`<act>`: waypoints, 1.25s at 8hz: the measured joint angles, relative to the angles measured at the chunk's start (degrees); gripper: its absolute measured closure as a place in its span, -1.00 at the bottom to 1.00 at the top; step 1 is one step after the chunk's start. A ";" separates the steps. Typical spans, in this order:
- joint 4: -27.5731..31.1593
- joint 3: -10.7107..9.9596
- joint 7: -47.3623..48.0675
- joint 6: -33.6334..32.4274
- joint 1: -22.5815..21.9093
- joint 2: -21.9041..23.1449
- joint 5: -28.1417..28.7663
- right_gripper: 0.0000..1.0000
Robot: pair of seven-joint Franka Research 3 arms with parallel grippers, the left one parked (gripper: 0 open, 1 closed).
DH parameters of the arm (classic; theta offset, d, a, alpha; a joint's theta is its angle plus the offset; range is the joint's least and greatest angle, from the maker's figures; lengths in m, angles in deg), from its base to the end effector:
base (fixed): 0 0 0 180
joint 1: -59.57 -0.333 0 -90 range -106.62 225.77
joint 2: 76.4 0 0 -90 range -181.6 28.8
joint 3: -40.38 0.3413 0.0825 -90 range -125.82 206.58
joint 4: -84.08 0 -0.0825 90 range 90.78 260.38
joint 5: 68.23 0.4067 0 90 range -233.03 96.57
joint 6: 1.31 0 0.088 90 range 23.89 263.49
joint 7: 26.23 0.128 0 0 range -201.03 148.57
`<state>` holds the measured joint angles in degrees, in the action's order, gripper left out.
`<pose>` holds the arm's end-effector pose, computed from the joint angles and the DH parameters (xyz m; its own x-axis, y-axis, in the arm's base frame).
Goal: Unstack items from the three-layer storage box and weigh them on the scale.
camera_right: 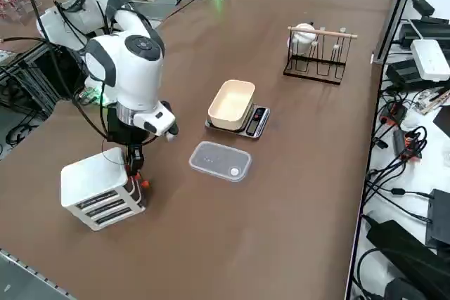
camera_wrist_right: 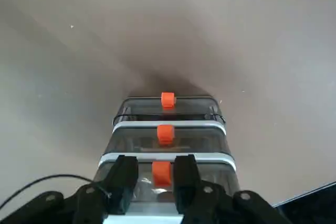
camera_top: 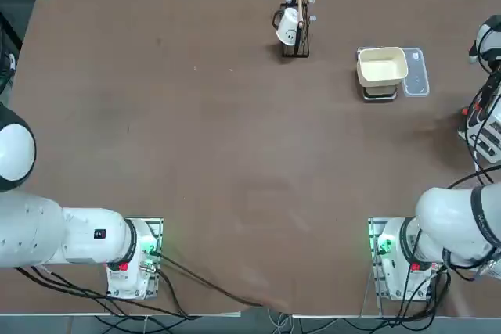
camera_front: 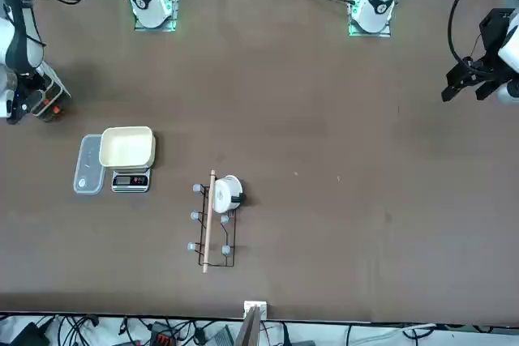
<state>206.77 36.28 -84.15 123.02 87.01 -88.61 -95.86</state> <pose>0.4695 -0.3185 0.2837 0.6493 0.6385 -0.4132 0.6961 -0.7178 -0.0153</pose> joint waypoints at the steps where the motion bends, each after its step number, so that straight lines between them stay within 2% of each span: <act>1: 0.00 0.01 0.60 0.00 0.00 -0.06 0.00 0.10; 10: 0.00 0.32 2.65 0.67 0.00 -0.84 -1.95 0.30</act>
<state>206.77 36.60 -81.50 123.68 87.00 -89.45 -97.81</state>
